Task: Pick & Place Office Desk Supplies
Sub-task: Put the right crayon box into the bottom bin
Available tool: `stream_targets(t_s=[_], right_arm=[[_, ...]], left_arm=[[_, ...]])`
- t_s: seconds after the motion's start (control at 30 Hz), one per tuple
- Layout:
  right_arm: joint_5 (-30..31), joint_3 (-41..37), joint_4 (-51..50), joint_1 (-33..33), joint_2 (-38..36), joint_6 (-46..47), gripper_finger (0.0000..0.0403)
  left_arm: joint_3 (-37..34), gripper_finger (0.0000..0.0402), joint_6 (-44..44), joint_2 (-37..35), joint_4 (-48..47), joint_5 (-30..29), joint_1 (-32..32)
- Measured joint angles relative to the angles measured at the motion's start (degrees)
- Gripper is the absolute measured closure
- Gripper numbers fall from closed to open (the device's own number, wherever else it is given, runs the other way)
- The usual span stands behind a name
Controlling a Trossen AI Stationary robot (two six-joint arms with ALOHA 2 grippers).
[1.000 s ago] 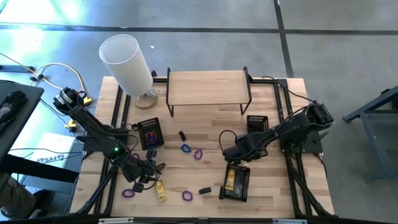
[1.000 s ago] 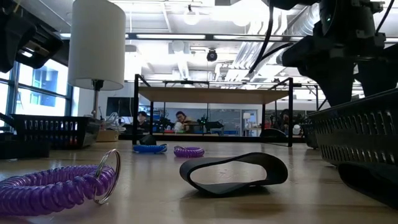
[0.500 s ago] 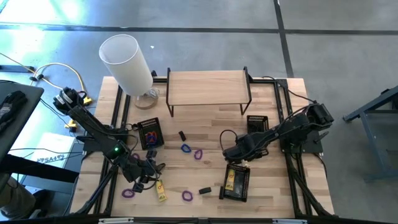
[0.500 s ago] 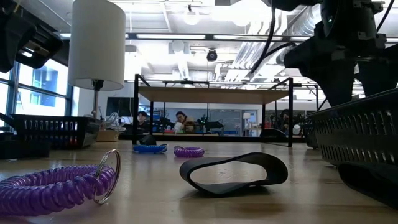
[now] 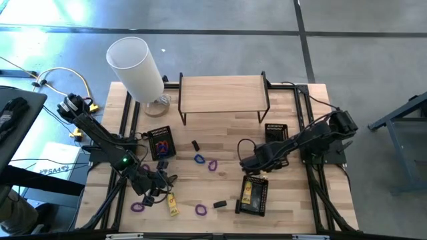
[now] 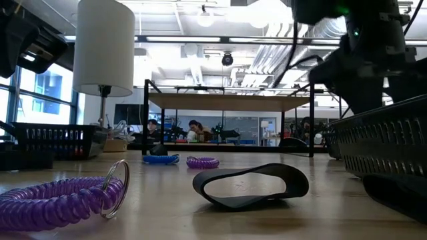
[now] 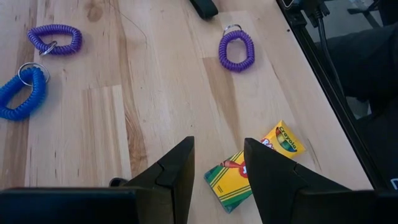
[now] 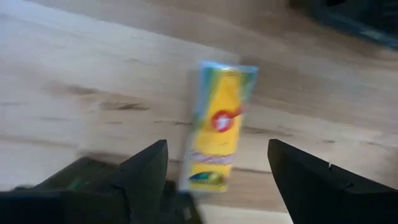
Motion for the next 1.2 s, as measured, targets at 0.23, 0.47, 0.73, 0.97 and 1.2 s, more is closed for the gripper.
stream_targets(t_s=[0.23, 0.47, 0.73, 0.97, 1.2], right_arm=[[-0.6, -4.1, 6.1, 0.0, 0.0, 0.0, 0.0137], [-0.6, -6.8, 9.5, 0.0, 0.0, 0.0, 0.0137], [-0.3, -10.6, 16.7, 0.0, 0.0, -1.3, 0.0137], [-1.0, -11.8, 18.6, 0.0, -0.2, -1.4, 0.0153], [-1.8, -11.9, 18.7, -0.1, -0.2, -3.0, 0.0211]], left_arm=[[0.0, 0.0268, 0.0, 0.0, 0.0, 0.0, 0.0], [0.0, 0.0268, 0.0, 0.0, 0.0, 0.0, 0.0], [0.0, 0.0268, 0.0, 0.0, 0.0, 0.0, 0.0], [0.0, 0.0268, 0.0, 0.0, 0.0, 0.0, 0.0], [0.0, 0.0268, -0.3, 0.0, 0.0, 0.0, 0.0]])
